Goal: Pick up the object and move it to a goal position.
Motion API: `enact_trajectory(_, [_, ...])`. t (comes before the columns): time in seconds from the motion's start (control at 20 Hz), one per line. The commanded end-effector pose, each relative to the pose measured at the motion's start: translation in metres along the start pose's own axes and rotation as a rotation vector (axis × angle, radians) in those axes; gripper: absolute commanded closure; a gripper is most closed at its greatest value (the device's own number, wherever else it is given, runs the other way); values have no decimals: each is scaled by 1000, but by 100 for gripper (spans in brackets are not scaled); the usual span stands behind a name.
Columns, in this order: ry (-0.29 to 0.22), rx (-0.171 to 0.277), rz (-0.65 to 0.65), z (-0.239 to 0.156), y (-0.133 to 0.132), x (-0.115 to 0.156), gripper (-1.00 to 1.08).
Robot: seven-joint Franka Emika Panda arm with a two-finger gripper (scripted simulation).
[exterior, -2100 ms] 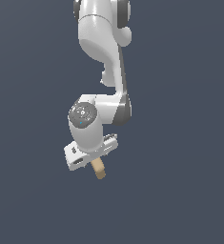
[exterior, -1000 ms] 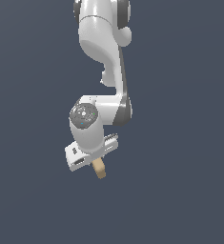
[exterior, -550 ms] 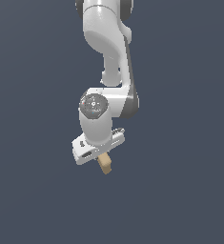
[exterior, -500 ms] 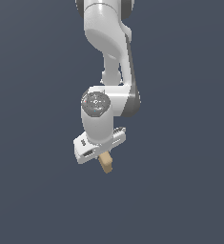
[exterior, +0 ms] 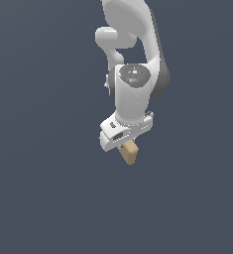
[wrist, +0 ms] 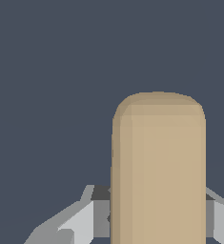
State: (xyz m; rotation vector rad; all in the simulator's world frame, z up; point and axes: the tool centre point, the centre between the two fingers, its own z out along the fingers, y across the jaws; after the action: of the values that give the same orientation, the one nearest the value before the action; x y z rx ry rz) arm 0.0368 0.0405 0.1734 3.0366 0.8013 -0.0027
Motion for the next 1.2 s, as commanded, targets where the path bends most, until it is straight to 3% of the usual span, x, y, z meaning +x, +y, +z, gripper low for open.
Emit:
enact_trajectory(0.0, [0, -2, 0, -17, -28, -1, 108])
enact_trajectory(0.75, [1, -2, -1, -117, -185, 1, 108])
enact_trajectory(1.15, [2, 0, 0, -145, -227, 4, 108])
